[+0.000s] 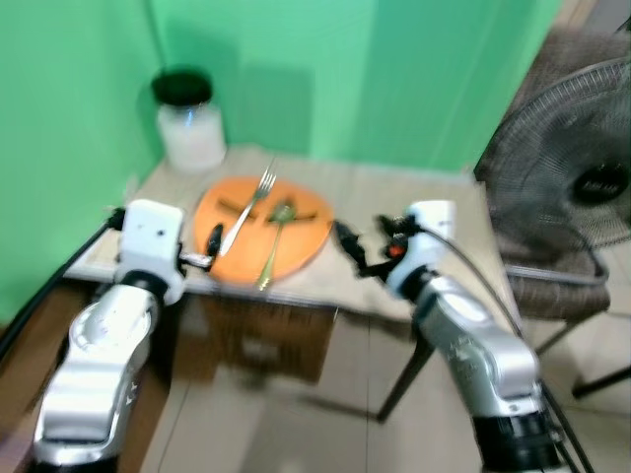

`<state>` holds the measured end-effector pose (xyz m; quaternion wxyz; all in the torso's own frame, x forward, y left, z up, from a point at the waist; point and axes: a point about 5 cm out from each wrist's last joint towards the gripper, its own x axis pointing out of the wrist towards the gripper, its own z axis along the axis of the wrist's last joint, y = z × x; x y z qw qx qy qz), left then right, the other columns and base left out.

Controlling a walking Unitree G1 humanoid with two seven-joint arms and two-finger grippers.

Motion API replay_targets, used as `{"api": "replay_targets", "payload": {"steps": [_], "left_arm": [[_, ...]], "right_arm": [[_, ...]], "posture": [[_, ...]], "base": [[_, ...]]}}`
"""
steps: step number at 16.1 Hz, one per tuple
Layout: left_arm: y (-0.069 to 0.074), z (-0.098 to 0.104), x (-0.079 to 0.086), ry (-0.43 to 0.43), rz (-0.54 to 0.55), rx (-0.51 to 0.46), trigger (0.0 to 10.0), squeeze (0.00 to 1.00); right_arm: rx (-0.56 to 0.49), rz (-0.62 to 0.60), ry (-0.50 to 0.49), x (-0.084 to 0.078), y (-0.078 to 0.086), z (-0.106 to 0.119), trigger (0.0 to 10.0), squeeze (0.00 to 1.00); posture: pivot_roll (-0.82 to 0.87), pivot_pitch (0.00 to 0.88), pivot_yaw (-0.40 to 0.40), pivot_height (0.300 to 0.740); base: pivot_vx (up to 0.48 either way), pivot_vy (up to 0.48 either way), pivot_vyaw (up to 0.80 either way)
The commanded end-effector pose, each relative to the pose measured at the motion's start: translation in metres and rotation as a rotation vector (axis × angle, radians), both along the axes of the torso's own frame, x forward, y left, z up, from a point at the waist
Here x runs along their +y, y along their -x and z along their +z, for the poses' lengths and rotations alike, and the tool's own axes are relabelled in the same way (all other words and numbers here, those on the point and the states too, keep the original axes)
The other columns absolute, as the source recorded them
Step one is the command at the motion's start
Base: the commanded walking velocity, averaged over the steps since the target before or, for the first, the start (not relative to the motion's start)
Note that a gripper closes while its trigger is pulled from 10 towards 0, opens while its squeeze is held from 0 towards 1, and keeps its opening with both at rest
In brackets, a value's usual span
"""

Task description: Setting the table

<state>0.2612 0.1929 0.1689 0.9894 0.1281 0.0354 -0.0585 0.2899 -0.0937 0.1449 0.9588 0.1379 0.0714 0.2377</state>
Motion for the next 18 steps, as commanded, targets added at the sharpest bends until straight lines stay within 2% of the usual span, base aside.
{"api": "replay_targets", "payload": {"steps": [1,2,3,4,5,6,10,12,13,14,16,18], "left_arm": [[0.001,-0.001,-0.010,0.006,-0.046,-0.001,10.0,0.92],[0.000,-0.001,-0.011,0.002,-0.057,0.002,10.0,0.92],[0.000,0.000,-0.011,-0.001,-0.071,0.004,10.0,0.92],[0.000,0.000,-0.011,-0.004,-0.077,0.005,10.0,0.93],[0.000,0.000,-0.011,-0.005,-0.084,0.006,10.0,0.92],[0.000,-0.001,-0.012,-0.007,-0.090,0.008,10.0,0.92],[0.001,-0.002,-0.014,-0.013,-0.112,0.018,10.0,0.92],[0.002,-0.002,-0.013,-0.021,-0.121,0.024,10.0,0.92],[0.007,-0.004,-0.015,-0.037,-0.170,0.043,10.0,0.79],[0.009,-0.004,-0.014,-0.047,-0.187,0.052,10.0,0.73],[0.011,-0.005,-0.008,-0.068,-0.223,0.075,10.0,0.67],[0.011,-0.005,-0.004,-0.093,-0.236,0.083,10.0,0.63]], "right_arm": [[0.030,-0.089,0.017,-0.020,-0.003,-0.006,10.0,1.00],[0.039,-0.105,0.015,-0.022,-0.005,-0.006,10.0,1.00],[0.048,-0.113,-0.006,-0.023,-0.007,-0.005,10.0,0.74],[0.054,-0.117,-0.014,-0.024,-0.009,-0.004,10.0,0.59],[0.072,-0.119,-0.014,-0.025,-0.010,-0.005,10.0,0.13],[0.093,-0.118,-0.009,-0.027,-0.011,-0.006,10.0,0.00],[0.203,-0.044,0.031,-0.022,-0.015,-0.012,10.0,0.00],[0.234,-0.044,0.050,-0.022,-0.017,-0.014,10.0,0.00],[0.274,-0.042,0.016,-0.026,-0.016,-0.015,10.0,0.00],[0.302,-0.048,-0.013,-0.029,-0.016,-0.017,10.0,0.00],[0.398,-0.065,-0.153,-0.035,-0.018,-0.017,10.0,0.00],[0.450,-0.048,-0.177,-0.036,-0.022,-0.019,10.0,0.00]], "posture": [[0.18,0.000,-0.048,0.740],[0.18,0.000,-0.047,0.740],[0.18,0.000,-0.047,0.740],[0.18,0.000,-0.046,0.740],[0.18,0.000,-0.045,0.740],[0.18,0.000,-0.046,0.740],[0.18,0.000,-0.048,0.740],[0.18,0.000,-0.049,0.740],[0.18,0.000,-0.056,0.740],[0.17,0.000,-0.057,0.740],[0.16,0.000,-0.063,0.740],[0.18,0.000,-0.073,0.740]], "base": [[0.337,0.000,0.00],[0.334,0.000,0.00],[0.337,0.000,0.00],[0.334,0.000,0.00],[0.334,0.000,0.00],[0.337,0.000,0.00],[0.327,0.000,0.00],[0.300,0.000,0.00],[0.000,0.000,0.00],[0.000,0.000,0.00],[0.000,0.000,0.00],[0.000,0.000,0.00]]}}
